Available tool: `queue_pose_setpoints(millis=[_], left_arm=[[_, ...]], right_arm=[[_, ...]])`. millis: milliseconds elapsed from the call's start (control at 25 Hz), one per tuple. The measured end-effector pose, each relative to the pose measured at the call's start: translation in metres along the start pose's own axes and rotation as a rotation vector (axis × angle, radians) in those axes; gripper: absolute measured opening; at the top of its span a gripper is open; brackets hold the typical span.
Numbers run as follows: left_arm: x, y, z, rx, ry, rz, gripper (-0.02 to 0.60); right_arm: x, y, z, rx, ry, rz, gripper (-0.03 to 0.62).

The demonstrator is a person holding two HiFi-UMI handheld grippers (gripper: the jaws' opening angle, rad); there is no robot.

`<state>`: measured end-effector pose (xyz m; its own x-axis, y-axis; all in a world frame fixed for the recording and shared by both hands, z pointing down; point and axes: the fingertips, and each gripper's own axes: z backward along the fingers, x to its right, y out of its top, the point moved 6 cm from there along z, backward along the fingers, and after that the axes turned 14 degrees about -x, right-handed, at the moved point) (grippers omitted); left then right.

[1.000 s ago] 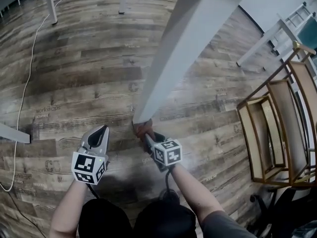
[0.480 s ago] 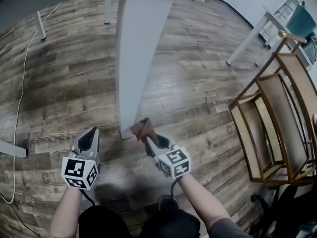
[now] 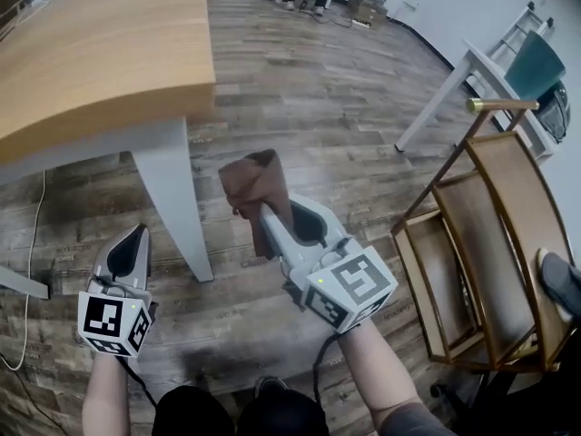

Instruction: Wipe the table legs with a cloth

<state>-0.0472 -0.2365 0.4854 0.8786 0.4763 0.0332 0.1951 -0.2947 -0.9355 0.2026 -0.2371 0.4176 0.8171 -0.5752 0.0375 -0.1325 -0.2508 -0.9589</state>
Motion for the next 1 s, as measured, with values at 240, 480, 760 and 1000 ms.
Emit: queue_pose_setpoints(millis=[240,480,760,1000], left_arm=[[-0.002,0.032,0.000,0.129,0.022,0.083,0.020],[-0.001,0.051,0.020,0.192,0.019,0.048,0.020],[-0.006,0.039,0.017,0.209,0.020,0.031,0.020],[-0.004,-0.007,-0.004,0.138,0.025,0.024,0.020]], right_arm=[[-0.010,0.072,0.004,0.158,0.020,0.054,0.064],[-0.037,0.077,-0.003,0.166,0.057,0.095,0.064],[-0.045,0.030,-0.024,0.103,0.063,0.062,0.064],[-0.045,-0.027,-0.044,0.008,0.033,0.046,0.064]])
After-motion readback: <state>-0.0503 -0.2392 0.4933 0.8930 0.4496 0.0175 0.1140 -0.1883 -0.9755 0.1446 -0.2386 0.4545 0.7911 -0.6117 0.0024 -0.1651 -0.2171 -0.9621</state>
